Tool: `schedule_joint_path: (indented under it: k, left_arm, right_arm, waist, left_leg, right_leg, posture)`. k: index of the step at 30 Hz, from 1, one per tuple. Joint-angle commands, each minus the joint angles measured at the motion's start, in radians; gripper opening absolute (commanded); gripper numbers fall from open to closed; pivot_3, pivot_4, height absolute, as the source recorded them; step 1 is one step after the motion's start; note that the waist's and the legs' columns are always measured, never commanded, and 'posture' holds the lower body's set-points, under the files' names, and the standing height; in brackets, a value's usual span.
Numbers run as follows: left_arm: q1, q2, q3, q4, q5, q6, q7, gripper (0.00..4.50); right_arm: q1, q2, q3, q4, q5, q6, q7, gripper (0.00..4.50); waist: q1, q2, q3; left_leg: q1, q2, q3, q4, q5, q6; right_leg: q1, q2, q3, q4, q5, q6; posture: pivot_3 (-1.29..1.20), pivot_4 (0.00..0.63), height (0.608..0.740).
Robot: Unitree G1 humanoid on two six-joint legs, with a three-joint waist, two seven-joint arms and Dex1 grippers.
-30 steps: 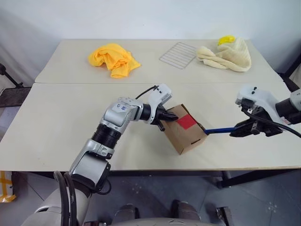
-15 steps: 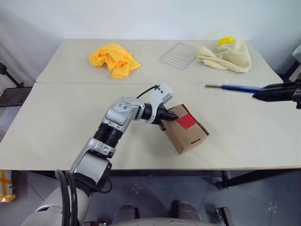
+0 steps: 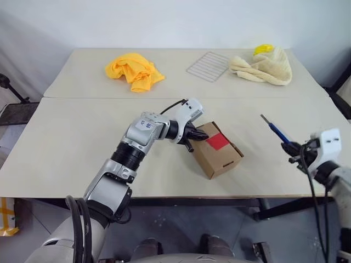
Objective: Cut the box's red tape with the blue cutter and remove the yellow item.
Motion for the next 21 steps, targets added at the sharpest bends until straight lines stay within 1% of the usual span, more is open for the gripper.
schedule_joint_path:
  k: [1, 5, 7, 9, 12, 13, 14, 16, 17, 18, 21]
  left_arm:
    - [0.021, -0.003, -0.035, 0.024, 0.044, 0.027, 0.009, 0.0]
    - [0.022, 0.0, -0.034, 0.024, 0.046, 0.026, 0.009, 0.0]
    - [0.024, 0.0, -0.034, 0.021, 0.048, 0.028, 0.008, 0.0]
    - [0.028, 0.002, -0.035, 0.014, 0.048, 0.031, 0.007, 0.0]
    - [0.034, 0.004, -0.038, 0.006, 0.049, 0.031, 0.005, 0.0]
    - [0.036, 0.004, -0.038, 0.004, 0.049, 0.031, 0.005, 0.0]
    - [0.038, 0.005, -0.038, 0.001, 0.049, 0.032, 0.004, 0.0]
    - [0.041, 0.006, -0.039, -0.003, 0.05, 0.032, 0.004, 0.0]
    - [0.042, 0.007, -0.038, -0.005, 0.051, 0.031, 0.004, 0.0]
    - [0.043, 0.008, -0.037, -0.006, 0.051, 0.029, 0.004, 0.0]
    - [0.046, 0.009, -0.034, -0.006, 0.053, 0.022, 0.006, 0.0]
  right_arm:
    - [0.034, 0.003, -0.029, 0.054, -0.023, -0.086, -0.046, 0.16]
    - [0.056, 0.006, -0.019, 0.072, -0.01, -0.102, -0.062, 0.16]
    - [0.066, 0.008, -0.024, 0.055, 0.007, -0.077, -0.069, 0.88]
    - [0.087, -0.005, -0.037, -0.005, 0.03, -0.048, -0.064, 1.5]
    - [0.124, -0.051, -0.079, -0.126, 0.068, -0.026, -0.045, 2.55]
    - [0.13, -0.06, -0.086, -0.145, 0.075, -0.02, -0.046, 2.81]
    - [0.143, -0.073, -0.091, -0.168, 0.08, -0.013, -0.04, 3.24]
    - [0.156, -0.095, -0.106, -0.221, 0.101, 0.01, -0.029, 3.83]
    - [0.158, -0.109, -0.113, -0.25, 0.115, 0.022, -0.023, 4.22]
    - [0.149, -0.127, -0.116, -0.283, 0.132, 0.041, -0.018, 4.46]
    - [0.106, -0.173, -0.088, -0.354, 0.179, 0.12, -0.011, 4.46]
  waist:
    - [0.0, 0.0, 0.0]
    - [-0.002, 0.0, 0.0]
    - [-0.001, 0.0, 0.0]
    - [-0.001, 0.0, 0.0]
    - [-0.002, 0.002, 0.0]
    - [-0.002, 0.002, 0.0]
    - [-0.002, 0.002, 0.0]
    - [-0.001, 0.002, 0.0]
    - [-0.001, 0.002, 0.0]
    - [-0.002, 0.002, 0.0]
    - [-0.002, 0.002, 0.0]
  left_leg:
    - [0.0, 0.0, 0.0, 0.0, 0.0, 0.0]
    - [0.001, 0.0, 0.0, 0.0, 0.0, 0.0]
    - [0.001, 0.0, 0.0, 0.0, 0.0, 0.0]
    - [0.001, 0.0, 0.0, 0.0, 0.0, 0.001]
    - [0.0, 0.0, 0.0, 0.0, 0.0, 0.001]
    - [0.001, 0.0, 0.0, 0.0, 0.0, 0.001]
    - [0.001, 0.0, 0.0, 0.0, -0.001, 0.001]
    - [0.001, 0.0, 0.0, 0.0, -0.001, 0.001]
    - [0.001, 0.0, 0.0, 0.0, -0.001, 0.001]
    - [0.001, 0.0, 0.0, -0.001, -0.001, 0.001]
    - [0.001, 0.0, 0.0, 0.0, -0.001, 0.002]
  right_leg:
    - [0.0, 0.0, 0.0, 0.0, 0.0, 0.0]
    - [0.0, 0.0, 0.0, 0.0, 0.0, 0.0]
    - [0.0, 0.0, 0.0, 0.0, 0.0, 0.0]
    - [0.0, 0.0, 0.0, 0.0, 0.0, 0.0]
    - [0.0, 0.0, 0.0, 0.0, 0.0, 0.0]
    - [0.0, 0.0, 0.001, 0.0, 0.0, 0.0]
    - [0.0, 0.0, 0.001, 0.0, 0.0, 0.0]
    - [0.0, 0.0, 0.001, 0.0, 0.0, 0.0]
    - [0.0, 0.0, 0.0, -0.001, 0.0, 0.0]
    - [0.0, 0.0, 0.0, -0.001, 0.0, 0.0]
    - [0.0, 0.0, 0.001, -0.001, 0.0, 0.0]
  posture:
    - [0.0, 0.15, 0.74]
    - [0.0, 0.15, 0.74]
    - [0.0, 0.15, 0.74]
    - [0.0, 0.15, 0.74]
    - [0.0, 0.15, 0.74]
    - [0.0, 0.15, 0.74]
    - [0.0, 0.15, 0.74]
    - [0.0, 0.15, 0.74]
    - [0.0, 0.15, 0.74]
    - [0.0, 0.15, 0.74]
    - [0.0, 0.15, 0.74]
